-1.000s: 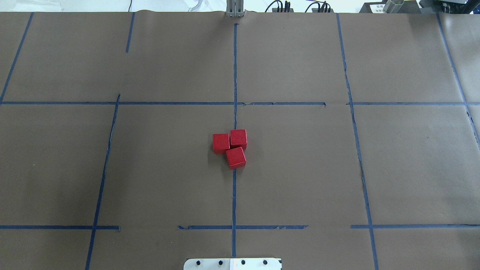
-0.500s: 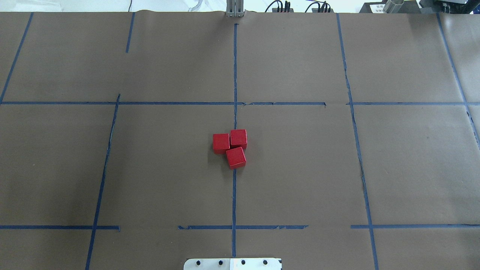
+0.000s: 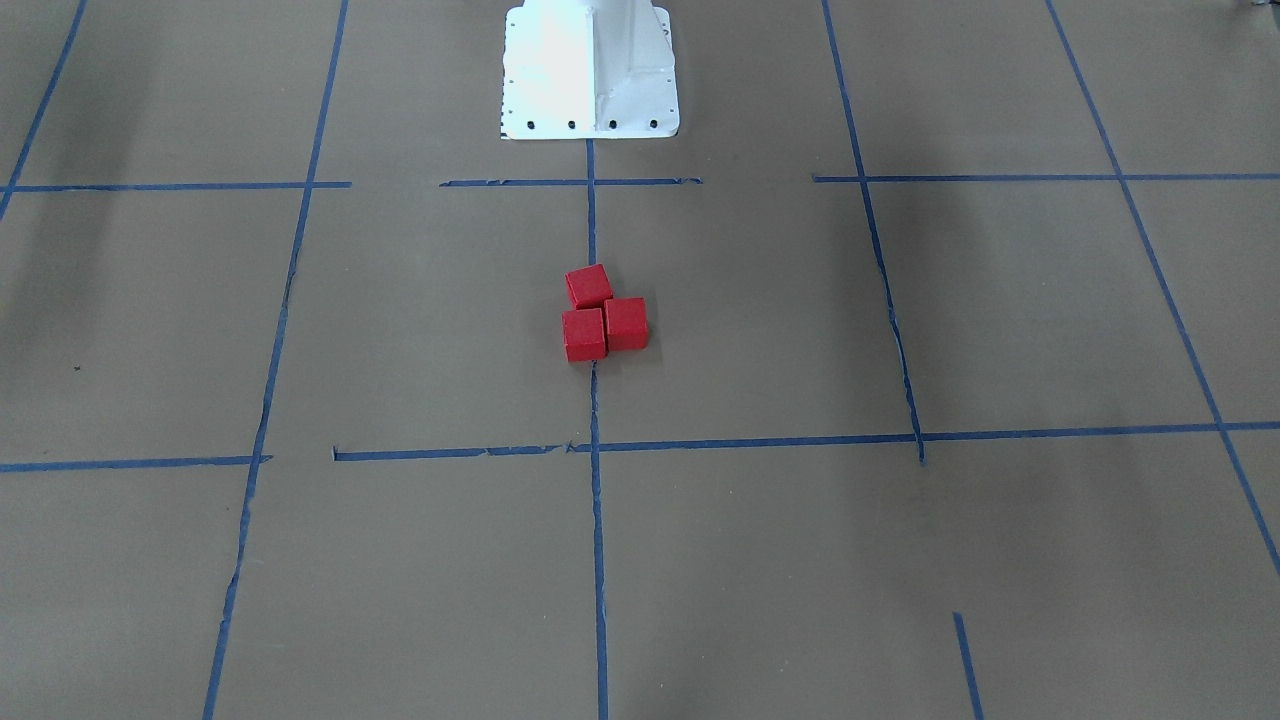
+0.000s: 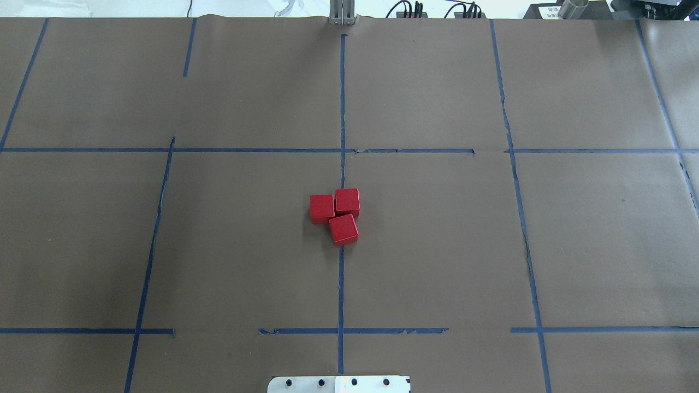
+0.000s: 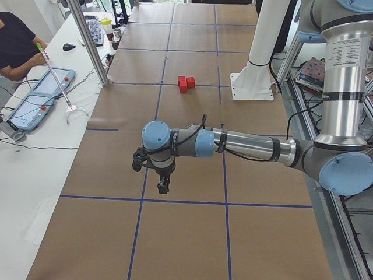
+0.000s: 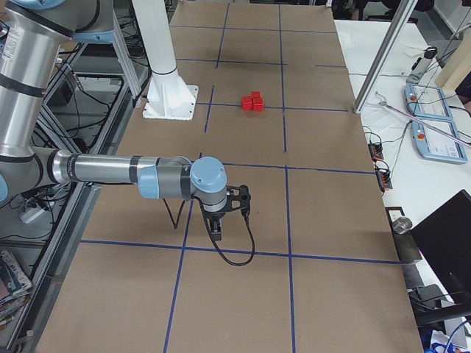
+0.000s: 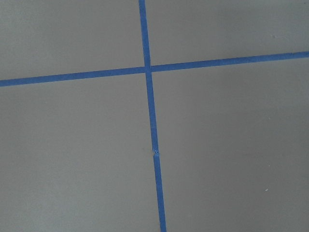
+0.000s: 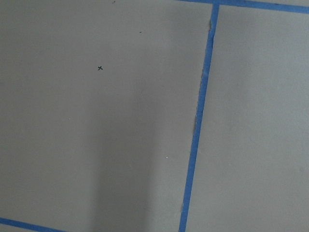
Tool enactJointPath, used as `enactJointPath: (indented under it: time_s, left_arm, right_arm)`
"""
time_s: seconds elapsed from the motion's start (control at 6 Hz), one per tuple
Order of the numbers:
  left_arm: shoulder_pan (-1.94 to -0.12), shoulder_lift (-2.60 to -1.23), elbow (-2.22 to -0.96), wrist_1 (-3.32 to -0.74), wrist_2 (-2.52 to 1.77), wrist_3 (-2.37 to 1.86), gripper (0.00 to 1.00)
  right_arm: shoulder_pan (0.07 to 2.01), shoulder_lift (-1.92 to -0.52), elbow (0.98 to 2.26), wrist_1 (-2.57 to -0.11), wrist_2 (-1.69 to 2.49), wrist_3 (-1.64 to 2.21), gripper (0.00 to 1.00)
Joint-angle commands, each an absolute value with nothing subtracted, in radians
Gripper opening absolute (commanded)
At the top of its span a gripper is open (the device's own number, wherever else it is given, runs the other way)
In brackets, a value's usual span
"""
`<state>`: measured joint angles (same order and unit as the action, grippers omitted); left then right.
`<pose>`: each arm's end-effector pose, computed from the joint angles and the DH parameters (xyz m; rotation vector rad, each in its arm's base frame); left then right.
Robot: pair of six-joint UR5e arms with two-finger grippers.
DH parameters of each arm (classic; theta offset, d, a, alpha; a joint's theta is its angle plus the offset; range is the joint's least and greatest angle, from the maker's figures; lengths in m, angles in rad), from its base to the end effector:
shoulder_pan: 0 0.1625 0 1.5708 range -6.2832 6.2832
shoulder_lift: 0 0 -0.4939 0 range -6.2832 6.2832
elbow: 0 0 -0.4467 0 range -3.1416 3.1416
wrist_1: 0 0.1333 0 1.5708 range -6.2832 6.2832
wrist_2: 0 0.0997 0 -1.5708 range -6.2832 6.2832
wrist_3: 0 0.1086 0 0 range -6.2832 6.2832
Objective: Form red blocks into L shape at center
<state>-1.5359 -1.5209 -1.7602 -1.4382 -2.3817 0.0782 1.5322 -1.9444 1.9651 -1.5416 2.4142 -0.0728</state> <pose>-0.0365 -0.5195 0.6678 0.0241 0.8110 0.1096 0.0379 -0.3713 0.6802 0.0614 -0.8429 -0.1257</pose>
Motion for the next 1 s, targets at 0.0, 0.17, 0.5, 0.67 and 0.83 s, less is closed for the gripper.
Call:
enactJointPath:
  time_s: [0.0, 0.17, 0.5, 0.67, 0.83]
  left_arm:
    - [-1.534, -1.523, -1.767, -1.453, -2.375, 0.083, 1.00]
    - [-1.534, -1.546, -1.770, -1.444, -2.372, 0.081, 1.00]
    - [-1.534, -1.525, -1.819, -1.439, -2.376, 0.081, 1.00]
    - [-1.532, -1.526, -1.819, -1.440, -2.378, 0.080, 1.00]
    - [-1.532, -1.528, -1.822, -1.440, -2.379, 0.080, 1.00]
  right_arm:
    - [1.525, -1.870, 1.968, -1.676, 2.396, -0.077, 1.00]
    - [1.525, -1.878, 1.968, -1.675, 2.398, -0.080, 1.00]
    - [1.525, -1.870, 1.968, -1.672, 2.399, -0.083, 1.00]
    - [1.525, -1.868, 1.971, -1.671, 2.402, -0.081, 1.00]
    - [1.525, -1.867, 1.970, -1.671, 2.401, -0.081, 1.00]
